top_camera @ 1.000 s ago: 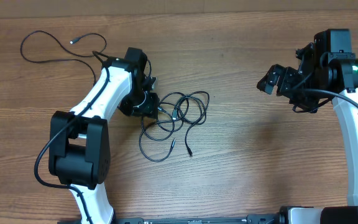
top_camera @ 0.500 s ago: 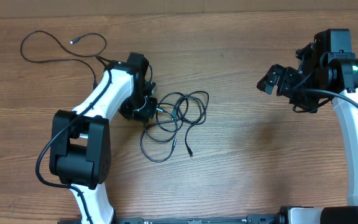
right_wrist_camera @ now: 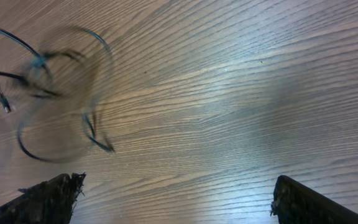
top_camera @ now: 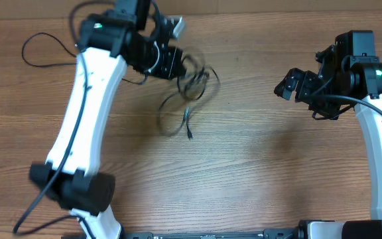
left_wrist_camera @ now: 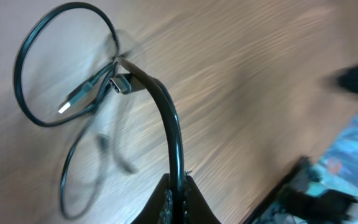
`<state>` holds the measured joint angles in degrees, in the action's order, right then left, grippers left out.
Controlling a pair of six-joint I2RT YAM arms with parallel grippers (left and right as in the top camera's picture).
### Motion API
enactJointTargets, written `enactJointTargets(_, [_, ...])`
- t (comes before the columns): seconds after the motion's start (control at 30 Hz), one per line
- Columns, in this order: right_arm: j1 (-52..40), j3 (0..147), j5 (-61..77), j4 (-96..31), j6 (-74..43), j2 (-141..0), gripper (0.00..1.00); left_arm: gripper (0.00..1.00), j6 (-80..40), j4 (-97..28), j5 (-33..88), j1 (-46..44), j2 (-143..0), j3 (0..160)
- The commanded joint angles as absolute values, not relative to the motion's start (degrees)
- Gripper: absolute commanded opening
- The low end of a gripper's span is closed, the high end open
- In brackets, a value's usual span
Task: Untangle cables
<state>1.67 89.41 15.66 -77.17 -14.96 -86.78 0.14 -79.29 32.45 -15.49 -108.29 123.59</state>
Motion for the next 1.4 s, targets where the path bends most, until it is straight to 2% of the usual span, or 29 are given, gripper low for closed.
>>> enactJointTargets(0.0, [1.5, 89.25, 15.49, -76.71, -14.76, -87.02, 1.0, 0.04, 1.26, -79.09, 39.13, -16.91, -102.63, 131.13])
enactJointTargets(0.37, [1.5, 89.25, 22.52, -75.18, -14.72, -87.02, 1.0, 0.04, 1.08, -73.67, 49.43, -21.23, -96.95, 137.8])
enactJointTargets(0.5, [1.5, 89.25, 29.39, -72.71, -14.5, -87.02, 1.0, 0.04, -5.08, -68.97, 49.76, -21.78, -96.33, 137.8])
enactJointTargets(0.67, [1.5, 89.25, 36.05, -70.35, -13.85, -87.02, 1.0, 0.04, -10.61, -59.22, 56.03, -22.59, -96.31, 137.8])
enactJointTargets(0.77, [1.5, 89.25, 36.03, -71.2, -11.6, -87.02, 1.0, 0.04, -12.05, -57.12, 54.81, -22.52, -96.31, 137.8])
enactJointTargets(1.0, [1.5, 89.25, 25.58, -73.87, -11.51, -87.02, 1.0, 0.04, -12.01, -61.65, 38.3, -22.52, -96.33, 137.78])
enactJointTargets(1.2, [1.5, 89.25, 24.49, -74.24, -11.53, -87.02, 1.0, 0.04, -12.25, -54.06, 46.22, -22.52, -96.31, 137.8])
enactJointTargets(1.37, [1.5, 89.25, 24.53, -75.59, -11.51, -87.02, 1.0, 0.04, -20.75, -44.16, 47.68, -22.52, -96.31, 137.8])
